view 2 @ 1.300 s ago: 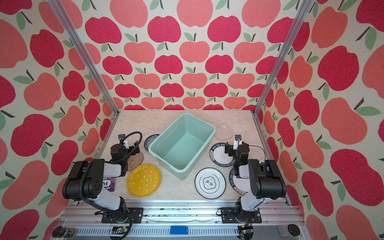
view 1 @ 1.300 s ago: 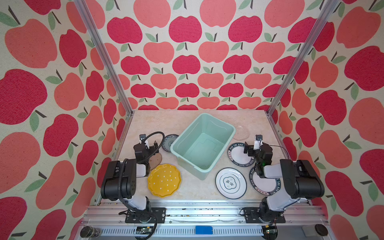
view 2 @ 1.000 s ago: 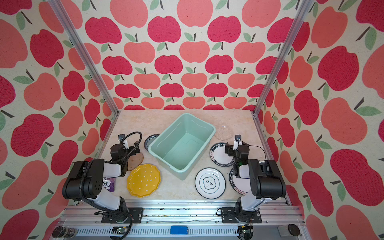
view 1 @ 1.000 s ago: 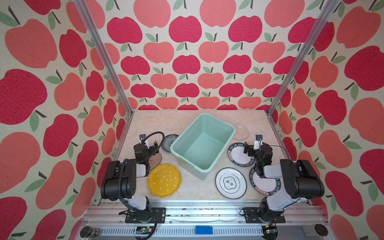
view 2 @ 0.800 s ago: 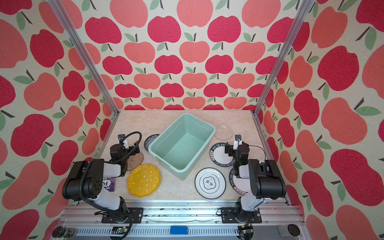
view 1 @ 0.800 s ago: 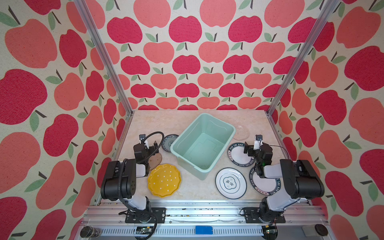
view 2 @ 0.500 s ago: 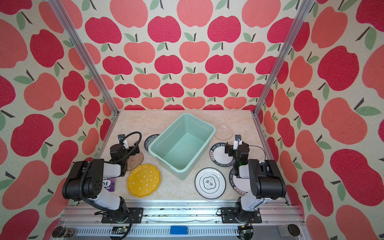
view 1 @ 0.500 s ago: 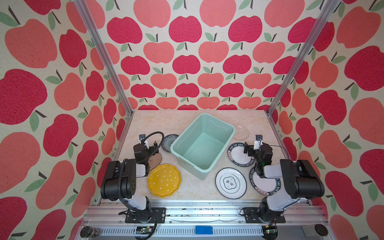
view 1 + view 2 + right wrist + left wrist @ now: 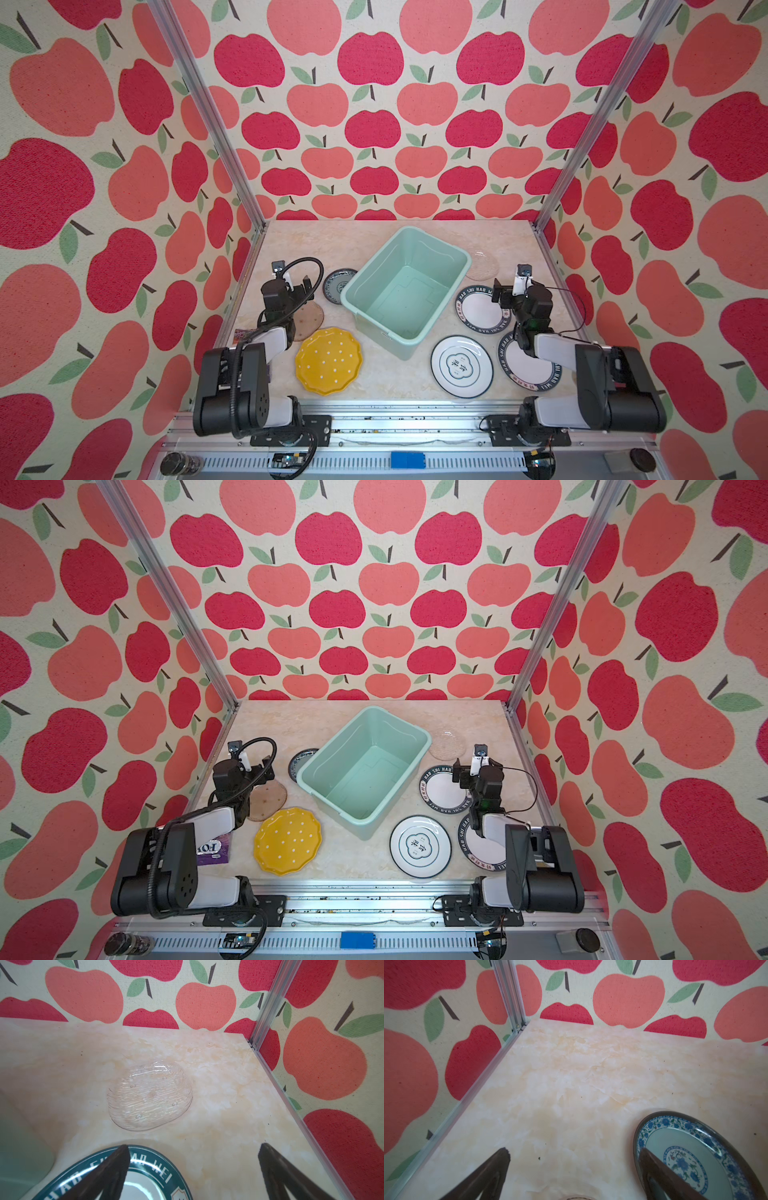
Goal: Place the plates into the plastic bin on the countertop
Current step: 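Reach the right gripper to the yellow dotted plate while the left moves above it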
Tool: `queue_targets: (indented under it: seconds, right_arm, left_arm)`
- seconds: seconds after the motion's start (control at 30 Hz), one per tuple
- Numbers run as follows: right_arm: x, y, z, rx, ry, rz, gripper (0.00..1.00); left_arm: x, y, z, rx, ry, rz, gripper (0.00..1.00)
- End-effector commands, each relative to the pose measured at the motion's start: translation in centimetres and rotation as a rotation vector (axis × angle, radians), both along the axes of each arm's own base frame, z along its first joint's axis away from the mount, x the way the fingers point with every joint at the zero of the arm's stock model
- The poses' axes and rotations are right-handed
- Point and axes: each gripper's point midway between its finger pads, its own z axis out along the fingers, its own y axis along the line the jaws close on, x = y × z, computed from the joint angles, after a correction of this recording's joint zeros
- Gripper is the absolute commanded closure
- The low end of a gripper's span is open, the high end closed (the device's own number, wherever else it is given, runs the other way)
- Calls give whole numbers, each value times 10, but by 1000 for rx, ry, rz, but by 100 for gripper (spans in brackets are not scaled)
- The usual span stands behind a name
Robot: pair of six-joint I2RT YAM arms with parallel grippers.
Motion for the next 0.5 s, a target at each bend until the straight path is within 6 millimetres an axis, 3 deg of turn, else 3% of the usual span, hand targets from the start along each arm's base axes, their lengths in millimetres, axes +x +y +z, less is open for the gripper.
queue_targets:
  seconds: [0.0, 0.07, 0.2, 0.3, 0.47]
  right_arm:
    - [-9, -23, 16, 278, 120, -220, 0]
    - [-18, -25, 28, 450, 189, -262, 0]
    - [-28, 5, 72, 694, 147, -90, 1]
    - [-43, 15, 89, 758, 184, -89, 4]
    - [-75, 44, 120, 754, 275, -38, 5]
  left_arm:
    - [-15, 10, 22, -213, 89, 86, 1]
    - [-20, 8, 43, -404, 105, 60, 1]
    - [-31, 1, 77, -683, 102, -28, 1]
    - [-45, -11, 101, -668, 86, -26, 0]
    - [-76, -38, 112, -633, 216, -6, 1]
